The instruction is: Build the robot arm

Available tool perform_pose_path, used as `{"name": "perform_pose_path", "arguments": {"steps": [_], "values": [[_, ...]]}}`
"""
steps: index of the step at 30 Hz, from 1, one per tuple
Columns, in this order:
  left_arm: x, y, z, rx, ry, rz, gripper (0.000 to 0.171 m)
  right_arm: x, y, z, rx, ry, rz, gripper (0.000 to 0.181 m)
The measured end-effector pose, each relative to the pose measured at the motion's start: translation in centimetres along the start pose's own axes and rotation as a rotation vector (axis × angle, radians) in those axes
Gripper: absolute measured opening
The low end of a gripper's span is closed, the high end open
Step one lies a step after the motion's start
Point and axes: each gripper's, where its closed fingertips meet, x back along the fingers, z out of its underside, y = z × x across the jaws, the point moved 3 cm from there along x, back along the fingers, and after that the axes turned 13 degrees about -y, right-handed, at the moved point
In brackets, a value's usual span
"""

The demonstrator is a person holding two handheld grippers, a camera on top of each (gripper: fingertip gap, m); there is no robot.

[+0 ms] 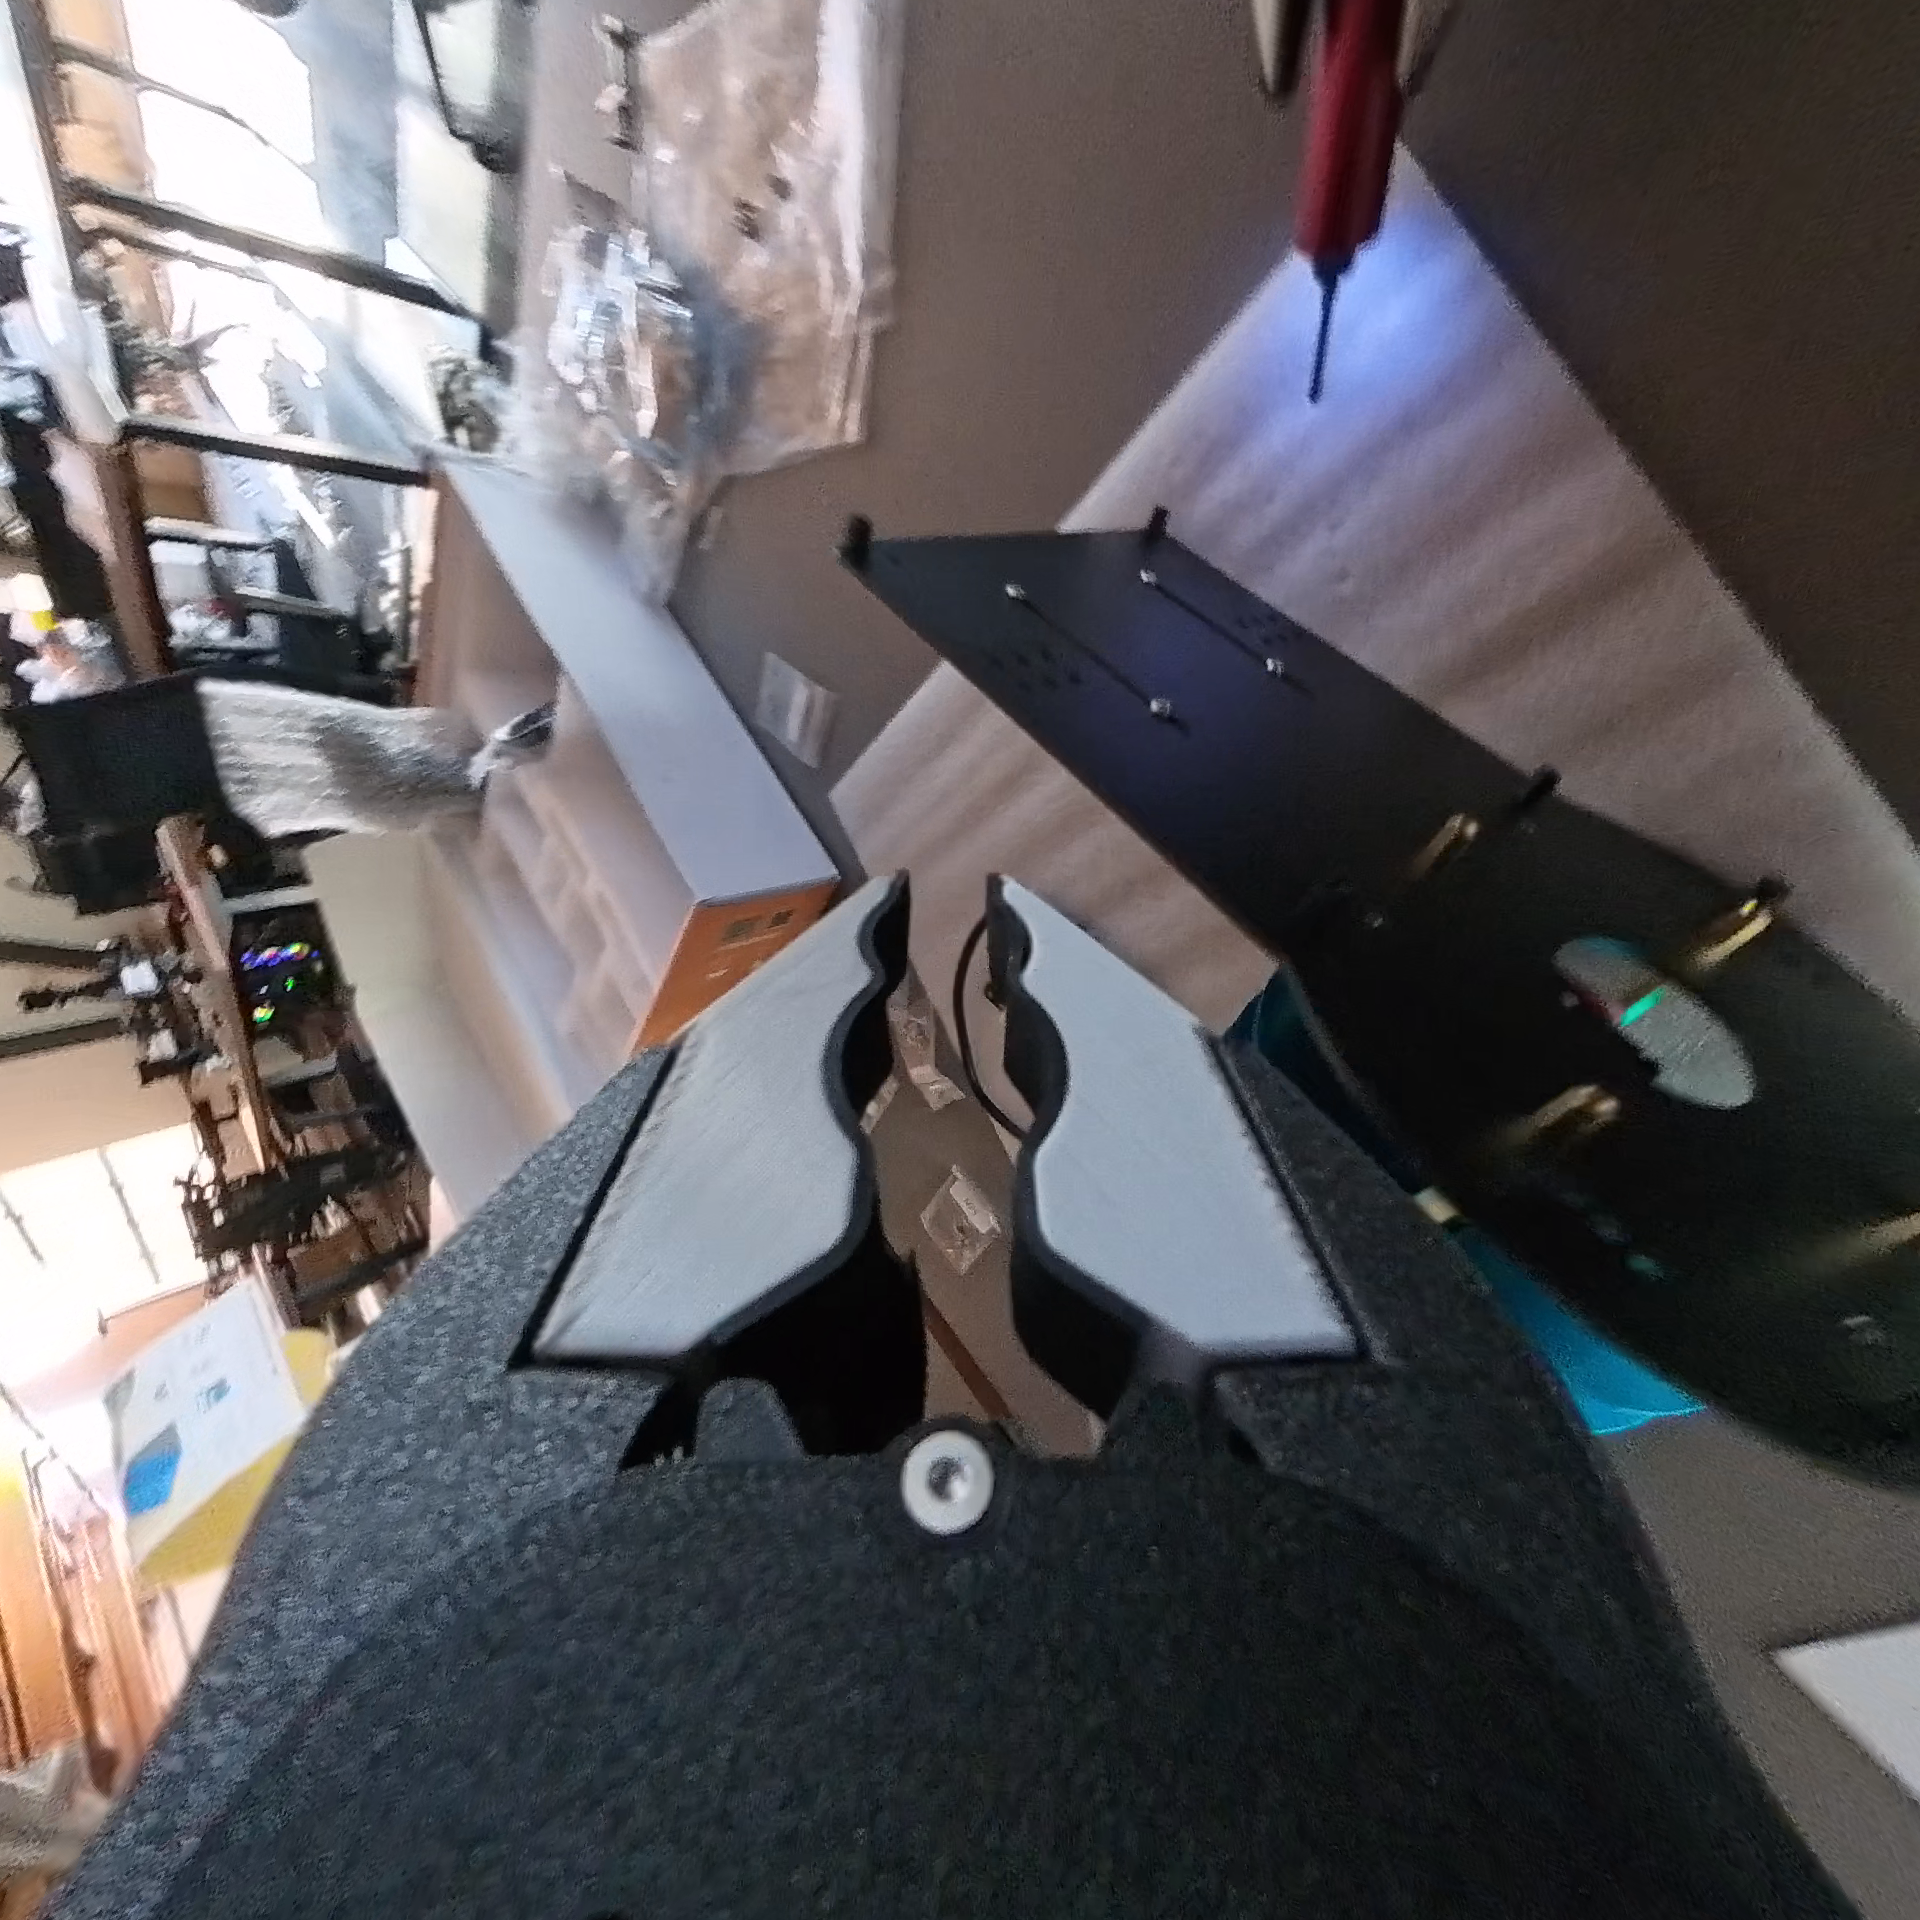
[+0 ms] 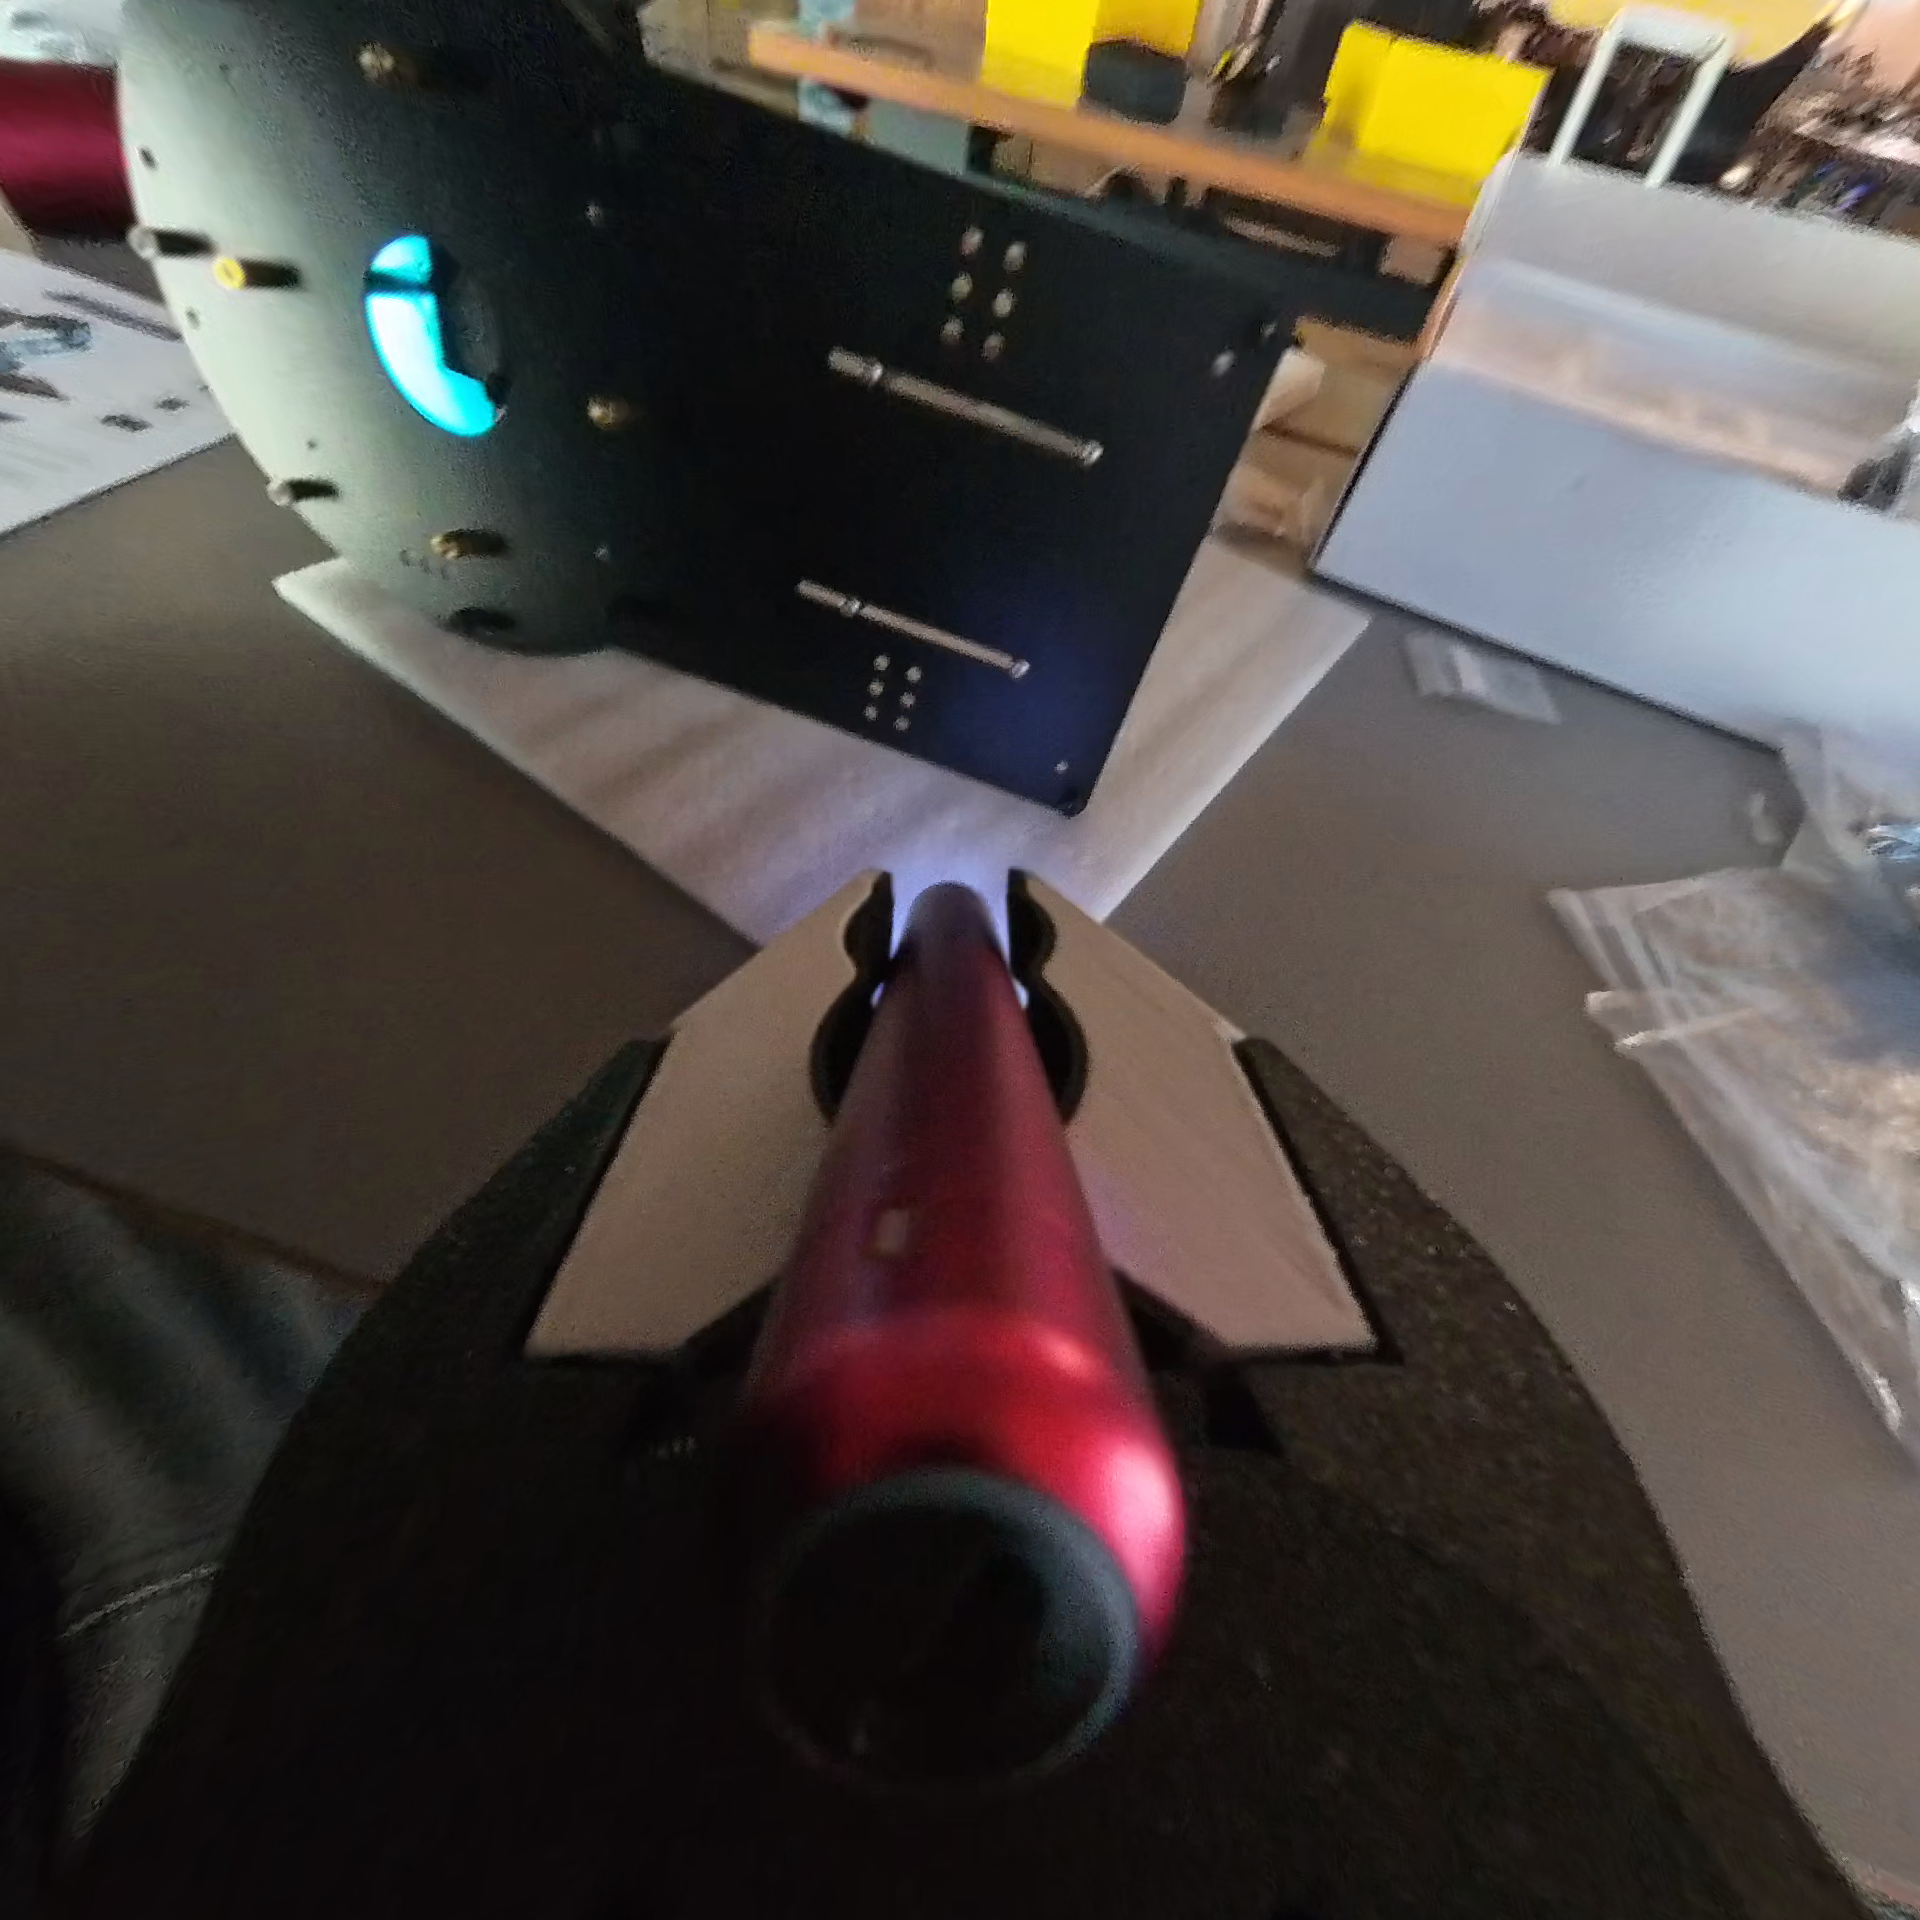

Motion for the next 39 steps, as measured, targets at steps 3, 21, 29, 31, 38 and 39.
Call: {"name": "perform_pose_path", "arguments": {"steps": [3, 21, 29, 31, 38, 39], "values": [[1.6, -0.4, -2.9, 0.051, -0.010, -0.125, 0.017, 0.2, 0.2, 0.0, -0.004, 0.011, 0.006, 0.020], [-6.1, -9.8, -11.3, -0.237, 0.024, -0.452, 0.018, 2.3, 5.6, -9.2, -0.245, -0.451, -0.131, 0.019], [-4.7, -9.3, -10.8, -0.332, 0.033, -0.482, 0.015, 2.3, 5.8, -8.3, -0.076, -0.387, -0.113, 0.020], [-4.7, -9.3, -10.7, -0.369, 0.052, -0.494, 0.015, 2.2, 5.9, -8.4, -0.056, -0.390, -0.107, 0.021], [-4.5, -9.5, -10.8, -0.439, 0.065, -0.560, 0.016, 1.7, 6.4, -7.9, 0.012, -0.370, -0.078, 0.020], [-4.5, -9.5, -10.7, -0.443, 0.068, -0.567, 0.016, 1.6, 6.5, -7.8, 0.018, -0.365, -0.075, 0.020]]}}
